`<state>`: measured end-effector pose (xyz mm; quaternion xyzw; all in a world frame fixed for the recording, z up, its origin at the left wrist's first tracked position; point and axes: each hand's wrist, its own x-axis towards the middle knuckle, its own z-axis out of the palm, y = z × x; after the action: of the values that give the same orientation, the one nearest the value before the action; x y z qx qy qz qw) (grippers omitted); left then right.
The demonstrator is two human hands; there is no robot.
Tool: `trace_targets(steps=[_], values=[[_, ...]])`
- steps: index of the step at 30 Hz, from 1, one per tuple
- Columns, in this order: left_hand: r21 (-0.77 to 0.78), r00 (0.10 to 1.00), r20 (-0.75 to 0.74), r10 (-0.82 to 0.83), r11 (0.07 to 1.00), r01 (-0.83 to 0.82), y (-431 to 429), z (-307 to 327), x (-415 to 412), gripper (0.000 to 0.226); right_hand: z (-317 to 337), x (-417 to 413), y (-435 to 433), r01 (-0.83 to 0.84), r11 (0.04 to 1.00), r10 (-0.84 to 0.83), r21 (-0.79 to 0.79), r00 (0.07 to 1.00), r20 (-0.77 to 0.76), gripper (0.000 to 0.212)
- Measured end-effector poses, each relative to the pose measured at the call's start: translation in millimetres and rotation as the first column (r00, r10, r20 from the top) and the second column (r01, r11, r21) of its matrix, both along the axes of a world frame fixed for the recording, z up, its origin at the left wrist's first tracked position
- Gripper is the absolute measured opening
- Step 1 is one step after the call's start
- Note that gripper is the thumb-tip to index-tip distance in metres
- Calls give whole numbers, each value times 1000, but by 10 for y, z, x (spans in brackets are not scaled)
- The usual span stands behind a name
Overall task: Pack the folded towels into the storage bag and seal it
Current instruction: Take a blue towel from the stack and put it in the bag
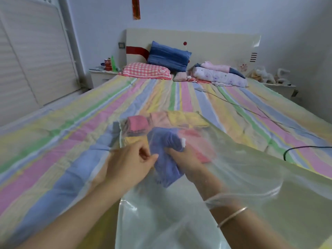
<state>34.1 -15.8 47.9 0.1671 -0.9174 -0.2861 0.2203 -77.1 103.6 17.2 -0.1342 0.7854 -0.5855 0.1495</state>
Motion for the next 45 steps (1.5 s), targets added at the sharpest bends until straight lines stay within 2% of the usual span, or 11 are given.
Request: trace_targets(steps=[4, 9, 11, 16, 22, 28, 33, 37, 40, 43, 45], values=[[-91, 948, 200, 247, 968, -233, -298, -236, 106, 69, -56, -169, -211, -10, 997, 8, 71, 999, 39, 40], [238, 916, 234, 326, 894, -379, -595, -565, 171, 72, -23, -368, -519, 0, 984, 5, 176, 1000, -28, 33], [313, 948, 237, 213, 907, -282, -684, -756, 176, 79, -29, -426, -647, 22, 966, 7, 259, 994, -110, 31], [297, 987, 96, 130, 943, -153, -674, -846, 81, 40, -51, -408, -859, 193, 811, 104, 552, 881, -461, 26], [279, 987, 92, 130, 948, -151, -764, -893, 93, 33, -384, -493, -1120, 257, 762, 138, 595, 833, -536, 27], [308, 988, 106, 116, 940, -144, -889, -915, 137, 36, -445, -513, -1310, 307, 328, 444, 893, 785, -433, 64], [365, 996, 66, 66, 927, -86, -866, -919, 129, 36, -341, -357, -1168, 385, 521, 424, 762, 658, -622, 39], [420, 998, 34, 51, 906, -61, -858, -929, 107, 33, -277, -227, -1335, 78, 407, 665, 910, 658, -353, 33], [452, 999, 30, 42, 891, -51, -888, -969, 120, 35, -224, -257, -1283, -306, 618, 643, 724, 727, -242, 17], [469, 999, 24, 33, 882, -40, -917, -1019, 138, 36, -160, -355, -1004, -525, 850, 522, 48, 851, 61, 13], [484, 999, 25, 28, 874, -36, -921, -1035, 133, 35, -250, -569, -903, -502, 839, 539, -211, 820, 194, 17]])
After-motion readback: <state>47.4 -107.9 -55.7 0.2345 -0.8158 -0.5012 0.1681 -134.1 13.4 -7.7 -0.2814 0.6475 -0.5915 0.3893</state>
